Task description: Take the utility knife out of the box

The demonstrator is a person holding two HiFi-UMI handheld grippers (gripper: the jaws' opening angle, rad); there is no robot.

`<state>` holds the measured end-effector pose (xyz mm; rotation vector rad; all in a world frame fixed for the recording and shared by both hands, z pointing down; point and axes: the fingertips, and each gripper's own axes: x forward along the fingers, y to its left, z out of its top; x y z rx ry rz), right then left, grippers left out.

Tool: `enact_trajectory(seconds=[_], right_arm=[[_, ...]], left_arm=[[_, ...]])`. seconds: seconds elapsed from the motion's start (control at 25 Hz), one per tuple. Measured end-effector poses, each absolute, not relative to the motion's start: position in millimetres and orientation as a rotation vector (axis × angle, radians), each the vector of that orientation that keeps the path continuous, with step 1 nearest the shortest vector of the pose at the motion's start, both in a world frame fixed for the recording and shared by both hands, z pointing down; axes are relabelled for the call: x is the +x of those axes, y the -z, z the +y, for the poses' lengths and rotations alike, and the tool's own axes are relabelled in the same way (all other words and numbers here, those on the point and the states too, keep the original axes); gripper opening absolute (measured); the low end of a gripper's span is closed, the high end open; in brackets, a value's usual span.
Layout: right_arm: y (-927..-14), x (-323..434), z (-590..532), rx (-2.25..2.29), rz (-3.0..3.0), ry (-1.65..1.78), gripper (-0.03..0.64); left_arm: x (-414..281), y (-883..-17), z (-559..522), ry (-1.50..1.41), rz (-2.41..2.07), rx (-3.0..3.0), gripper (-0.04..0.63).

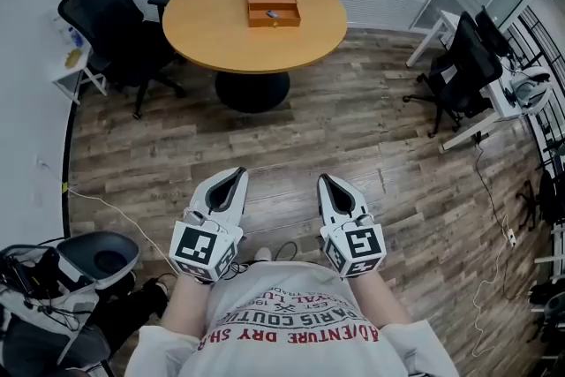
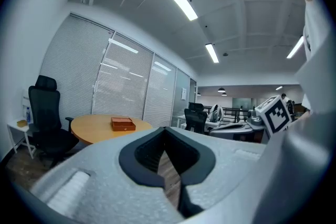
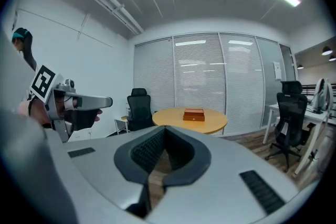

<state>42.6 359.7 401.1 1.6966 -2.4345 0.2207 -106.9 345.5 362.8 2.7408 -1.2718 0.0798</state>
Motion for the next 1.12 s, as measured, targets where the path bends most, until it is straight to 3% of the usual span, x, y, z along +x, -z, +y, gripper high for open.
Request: enact_trajectory(seconds=[0.68, 1.12], right_arm=[[-430, 34, 251, 1.532, -2.528, -0.268, 0.008], [-396, 136, 119, 1.415, -2.627, -0.138, 0.008]], left_arm=[[-113, -386, 260, -0.129, -1.437, 2.629, -0.005], [-24, -358, 146, -0.086, -1.617, 2.565, -0.005]])
